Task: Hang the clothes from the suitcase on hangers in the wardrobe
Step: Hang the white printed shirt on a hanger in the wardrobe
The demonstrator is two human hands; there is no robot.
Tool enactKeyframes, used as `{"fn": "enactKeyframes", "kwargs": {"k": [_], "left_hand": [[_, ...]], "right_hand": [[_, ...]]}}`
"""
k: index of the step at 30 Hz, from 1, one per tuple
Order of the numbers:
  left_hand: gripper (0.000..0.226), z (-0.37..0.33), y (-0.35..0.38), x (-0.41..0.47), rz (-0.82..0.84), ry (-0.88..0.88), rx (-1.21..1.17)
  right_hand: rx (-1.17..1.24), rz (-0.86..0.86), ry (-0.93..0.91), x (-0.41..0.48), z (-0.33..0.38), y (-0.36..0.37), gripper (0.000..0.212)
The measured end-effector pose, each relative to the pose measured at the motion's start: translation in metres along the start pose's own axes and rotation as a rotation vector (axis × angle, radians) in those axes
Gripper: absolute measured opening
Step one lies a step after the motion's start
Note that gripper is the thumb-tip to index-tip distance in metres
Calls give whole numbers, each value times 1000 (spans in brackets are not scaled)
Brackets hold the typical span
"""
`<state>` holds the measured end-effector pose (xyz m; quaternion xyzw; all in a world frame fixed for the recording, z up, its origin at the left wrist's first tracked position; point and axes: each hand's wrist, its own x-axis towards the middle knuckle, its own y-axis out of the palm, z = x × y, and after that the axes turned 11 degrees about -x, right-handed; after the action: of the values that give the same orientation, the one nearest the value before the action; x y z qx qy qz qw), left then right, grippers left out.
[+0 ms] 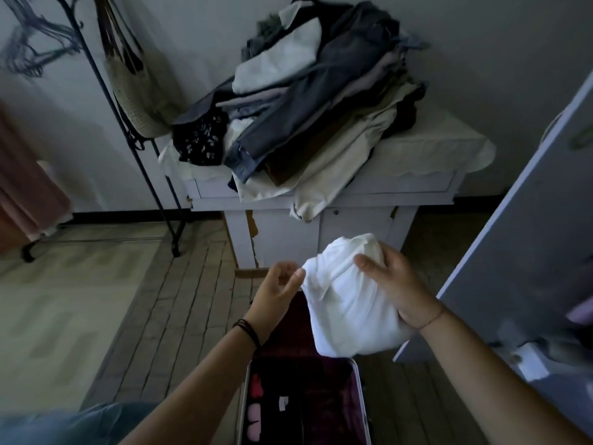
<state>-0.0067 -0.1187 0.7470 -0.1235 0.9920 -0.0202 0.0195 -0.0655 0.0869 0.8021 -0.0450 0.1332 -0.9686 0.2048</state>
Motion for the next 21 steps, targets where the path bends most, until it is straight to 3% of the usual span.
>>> {"fn": "enactKeyframes", "kwargs": {"k": [2,5,11,13,16,21], "left_hand": [[30,1,1,-6,92,-51,85],[36,-4,10,-7,106,-24,171],[31,-22,40,-19,83,-169,-206],[46,-15,49,-20,-23,-172,-236],[54,-10,59,-19,-170,-163,-190],[32,-4,67,-15,-312,-166,-213]], "right_hand": [[50,-70,-3,-3,7,-13,47],[148,-116,11,-7,9,-28,64],[264,-118,69,-15,-4,-52,82],[264,-136,78,-18,-11,-57,77],[195,-205,106,-21,-21,-58,51],[147,-257,133,-21,-36,-49,27]]}}
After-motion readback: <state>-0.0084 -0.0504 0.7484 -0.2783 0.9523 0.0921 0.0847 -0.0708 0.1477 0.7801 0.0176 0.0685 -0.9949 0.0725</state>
